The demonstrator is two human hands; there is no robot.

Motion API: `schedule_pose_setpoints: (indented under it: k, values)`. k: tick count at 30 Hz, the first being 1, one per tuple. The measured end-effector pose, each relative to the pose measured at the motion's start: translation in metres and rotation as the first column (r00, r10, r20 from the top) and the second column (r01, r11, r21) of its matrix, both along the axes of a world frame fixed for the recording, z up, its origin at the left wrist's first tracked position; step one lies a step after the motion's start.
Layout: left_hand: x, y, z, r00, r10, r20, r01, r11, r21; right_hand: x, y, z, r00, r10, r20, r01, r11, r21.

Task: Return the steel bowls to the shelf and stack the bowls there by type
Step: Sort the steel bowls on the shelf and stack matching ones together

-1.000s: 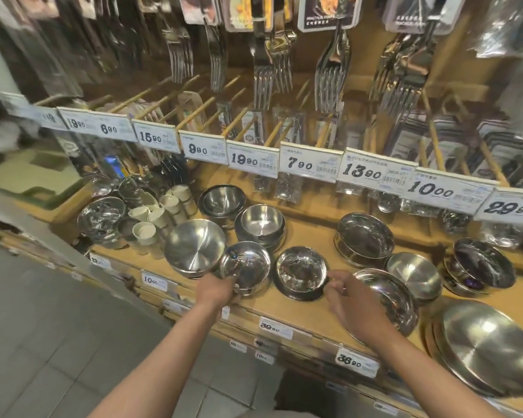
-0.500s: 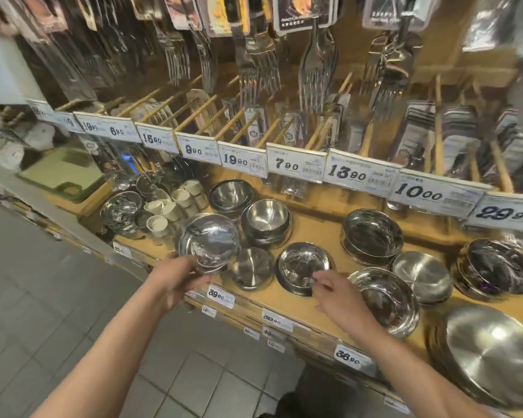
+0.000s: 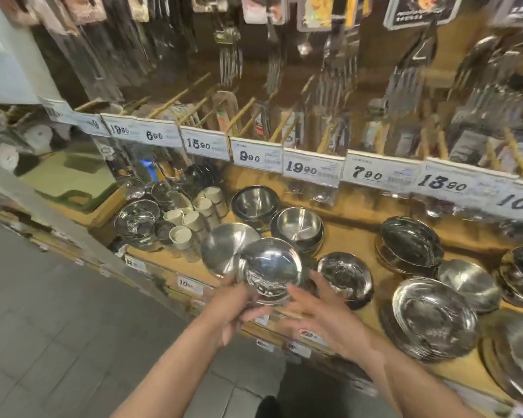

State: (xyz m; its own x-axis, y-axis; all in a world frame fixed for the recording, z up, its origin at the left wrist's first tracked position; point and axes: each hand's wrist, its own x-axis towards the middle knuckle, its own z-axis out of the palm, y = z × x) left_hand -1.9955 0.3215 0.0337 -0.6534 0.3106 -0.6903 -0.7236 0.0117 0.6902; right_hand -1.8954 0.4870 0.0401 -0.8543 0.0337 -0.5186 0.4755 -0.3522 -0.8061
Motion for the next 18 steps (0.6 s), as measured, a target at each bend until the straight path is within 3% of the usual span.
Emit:
schedule_pose_setpoints:
  k: [3, 5, 7, 9, 11, 14, 16, 18]
  values:
    - [-0.006, 0.008, 0.0, 0.982, -0.189, 0.011, 0.189, 0.981, -0.053, -0.008, -0.008, -0.009, 0.991, -0.132, -0.032, 0.134, 0.989, 0.061]
    - [-0.02, 0.009, 0.003, 0.901, -0.433, -0.032, 0.423, 0.891, -0.163, -0.005, -0.004, -0.013, 0.97, -0.241, 0.022, 0.233, 0.954, 0.189]
    - [-0.039, 0.011, 0.009, 0.823, -0.561, -0.086, 0.534, 0.817, -0.218, 0.005, 0.007, -0.017, 0.952, -0.297, 0.068, 0.273, 0.931, 0.244]
    - [-0.056, 0.018, 0.014, 0.771, -0.619, -0.153, 0.576, 0.779, -0.247, 0.014, 0.02, -0.017, 0.958, -0.267, 0.109, 0.238, 0.946, 0.222]
    - [-0.062, 0.03, 0.021, 0.66, -0.732, -0.167, 0.682, 0.678, -0.275, 0.022, 0.028, -0.011, 0.966, -0.216, 0.143, 0.181, 0.958, 0.224]
    - [-0.057, 0.049, 0.019, 0.516, -0.845, -0.141, 0.786, 0.533, -0.313, 0.029, 0.035, -0.011, 0.957, -0.257, 0.137, 0.226, 0.952, 0.209]
    - [-0.052, 0.058, 0.013, 0.547, -0.827, -0.129, 0.774, 0.559, -0.297, 0.034, 0.035, -0.013, 0.934, -0.333, 0.133, 0.302, 0.93, 0.207]
    - [-0.042, 0.068, 0.004, 0.646, -0.755, -0.115, 0.733, 0.655, -0.182, 0.042, 0.036, -0.017, 0.9, -0.419, 0.123, 0.389, 0.898, 0.206]
